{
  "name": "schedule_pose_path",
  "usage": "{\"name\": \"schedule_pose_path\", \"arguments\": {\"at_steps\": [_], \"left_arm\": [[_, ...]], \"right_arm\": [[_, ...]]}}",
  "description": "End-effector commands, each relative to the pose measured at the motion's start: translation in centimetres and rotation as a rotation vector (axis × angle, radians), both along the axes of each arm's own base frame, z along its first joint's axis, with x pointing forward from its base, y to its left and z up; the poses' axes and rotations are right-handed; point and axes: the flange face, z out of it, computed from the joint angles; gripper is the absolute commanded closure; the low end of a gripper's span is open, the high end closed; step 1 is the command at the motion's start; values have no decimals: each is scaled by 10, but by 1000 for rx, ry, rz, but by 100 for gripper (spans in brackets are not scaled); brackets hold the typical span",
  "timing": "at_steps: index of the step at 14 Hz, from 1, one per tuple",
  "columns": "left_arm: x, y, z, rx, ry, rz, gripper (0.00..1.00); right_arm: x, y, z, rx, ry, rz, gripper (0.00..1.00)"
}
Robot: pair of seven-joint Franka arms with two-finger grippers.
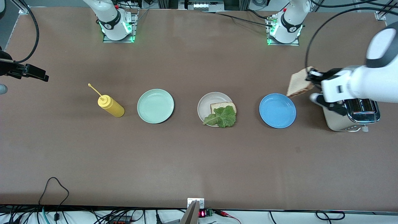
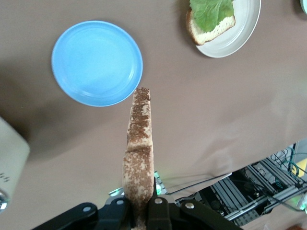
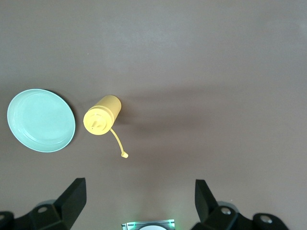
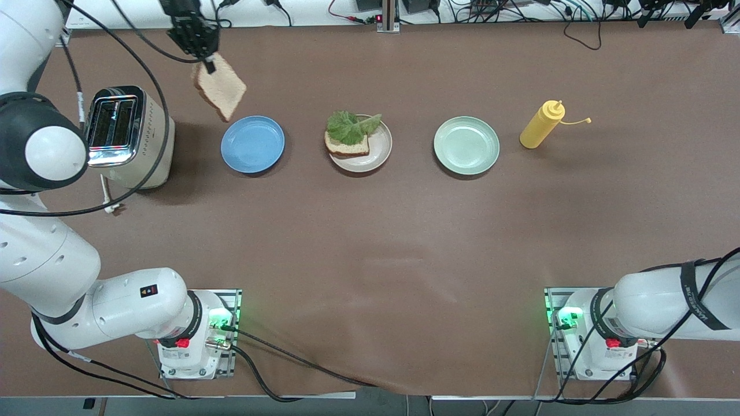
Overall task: Make sandwich in beige plate with both arms
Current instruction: 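Lift the bread slice out and carry it over the beige plate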
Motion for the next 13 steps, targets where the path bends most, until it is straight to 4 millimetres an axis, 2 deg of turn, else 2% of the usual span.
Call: {"name": "schedule_pose_path", "arguments": {"at_steps": [1,4,9,11,13], "left_arm": [[3,-46,-17,9,1,21,98],[10,-88,-52,-70,46,61,98],[24,-145,-107,-168,19,175,99],[26,-163,-127,-207,12,250,99],[33,-168,-151,-288,32,375,99]], "right_arm": [[-4,-2,4,-2,-6,1,0],[-5,-5,3,-3,-3,-5,0],[-5,-5,2,-2,3,-5,0],[-5,-5,2,-3,2,-5,0],[-5,-4,2,-4,3,-3,0]]}}
